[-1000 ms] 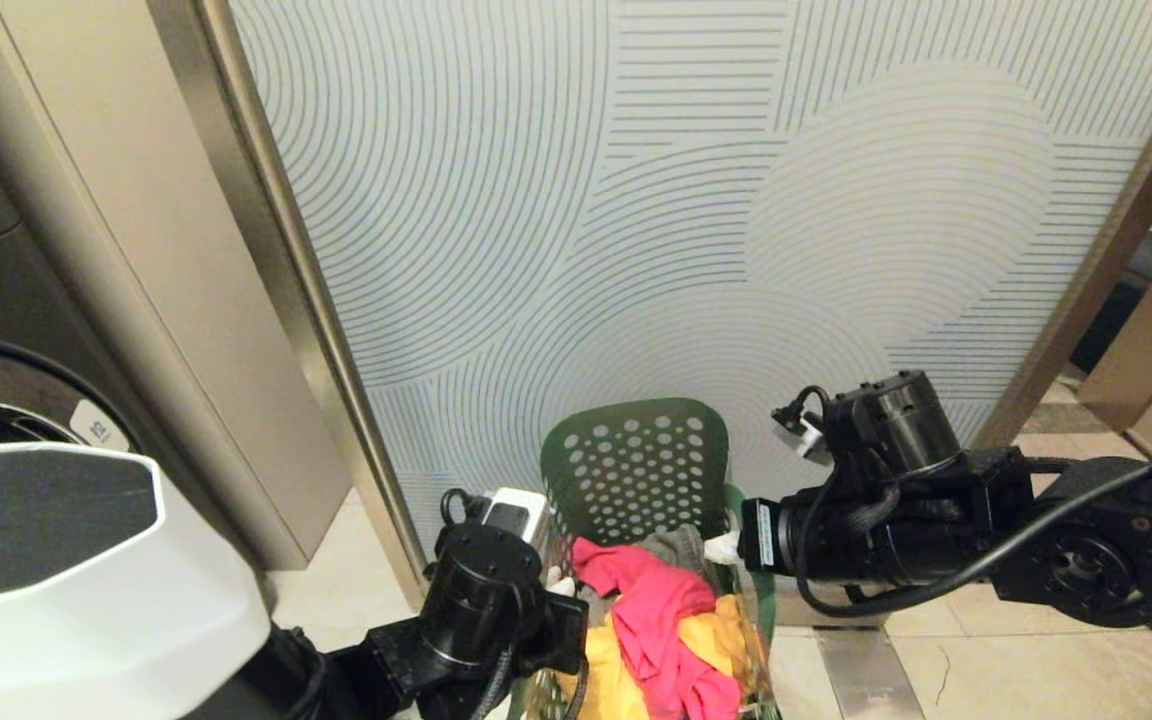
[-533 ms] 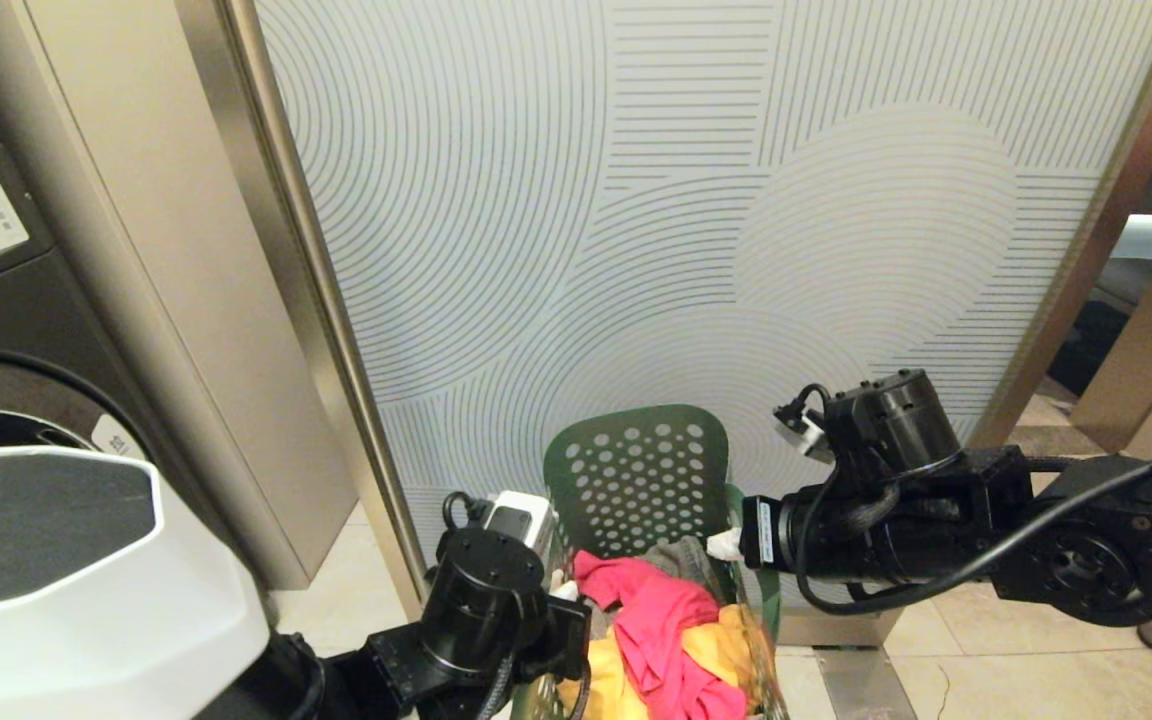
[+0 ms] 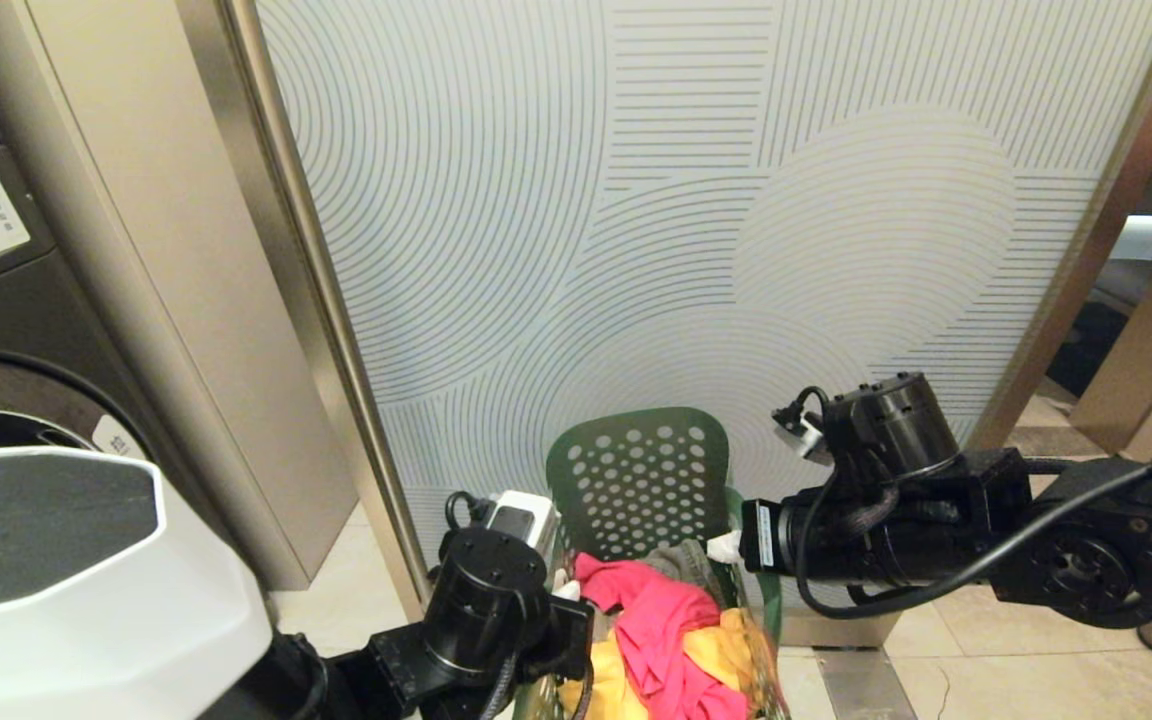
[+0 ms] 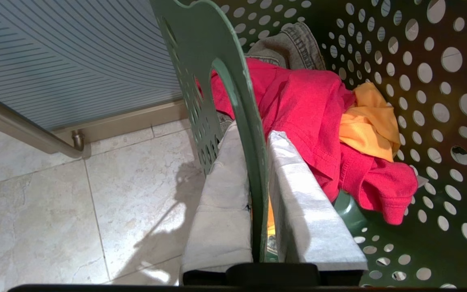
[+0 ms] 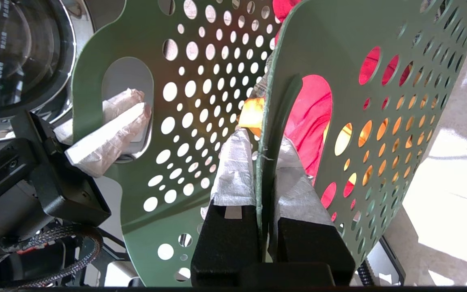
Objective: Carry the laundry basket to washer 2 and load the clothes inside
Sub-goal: Pick up the clothes basket and put it beside the washing machine
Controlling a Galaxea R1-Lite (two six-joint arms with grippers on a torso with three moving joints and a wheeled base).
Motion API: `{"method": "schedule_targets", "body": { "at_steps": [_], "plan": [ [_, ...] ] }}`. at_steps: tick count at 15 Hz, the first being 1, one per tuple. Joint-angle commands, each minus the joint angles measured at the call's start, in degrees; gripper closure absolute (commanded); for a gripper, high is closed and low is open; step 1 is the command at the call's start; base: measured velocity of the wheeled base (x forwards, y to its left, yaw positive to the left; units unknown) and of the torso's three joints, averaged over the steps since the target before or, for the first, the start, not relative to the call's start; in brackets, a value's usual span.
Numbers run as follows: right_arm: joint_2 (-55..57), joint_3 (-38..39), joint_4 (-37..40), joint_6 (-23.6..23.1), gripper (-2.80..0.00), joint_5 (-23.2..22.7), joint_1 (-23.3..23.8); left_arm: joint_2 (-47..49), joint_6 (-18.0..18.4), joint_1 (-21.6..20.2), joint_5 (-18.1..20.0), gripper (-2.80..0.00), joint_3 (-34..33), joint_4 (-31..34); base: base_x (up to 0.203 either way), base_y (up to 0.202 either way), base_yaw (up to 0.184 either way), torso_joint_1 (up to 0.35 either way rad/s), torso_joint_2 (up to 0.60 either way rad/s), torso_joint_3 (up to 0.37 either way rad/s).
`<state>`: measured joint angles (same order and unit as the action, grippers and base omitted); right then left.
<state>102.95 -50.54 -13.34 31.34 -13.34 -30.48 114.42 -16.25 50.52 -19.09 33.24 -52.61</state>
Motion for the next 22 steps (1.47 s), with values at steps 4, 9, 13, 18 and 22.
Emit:
{"method": "schedule_targets", "body": {
  "at_steps": [4,9,13,18,22],
  "plan": [
    [0.6,0.1,-0.1,0.3,0.0,-0.1,0.1,0.5,-0.1,-0.1,-0.1,0.0,0.1,-0.3,0.0,0.0,0.0,0.0,0.0,0.0],
    [1.1,0.1,-0.3,0.3,0.0,0.0,0.1,0.6,-0.1,-0.1,-0.1,0.0,0.2,-0.4,0.0,0.0,0.0,0.0,0.0,0.0],
    [1.3,0.0,-0.3,0.3,0.0,0.0,0.1,1.2,-0.1,0.0,-0.1,0.0,0.2,-0.4,0.0,0.0,0.0,0.0,0.0,0.0],
    [2.0,-0.3,-0.3,0.4,0.0,0.0,0.1,1.2,-0.1,-0.1,0.0,0.0,0.5,-0.4,0.0,0.0,0.0,0.0,0.0,0.0],
    [3.1,-0.3,-0.4,0.2,0.0,2.9,0.2,1.6,-0.1,0.0,0.2,0.0,0.6,-0.4,0.0,0.0,0.0,0.0,0.0,0.0]
  ]
}}
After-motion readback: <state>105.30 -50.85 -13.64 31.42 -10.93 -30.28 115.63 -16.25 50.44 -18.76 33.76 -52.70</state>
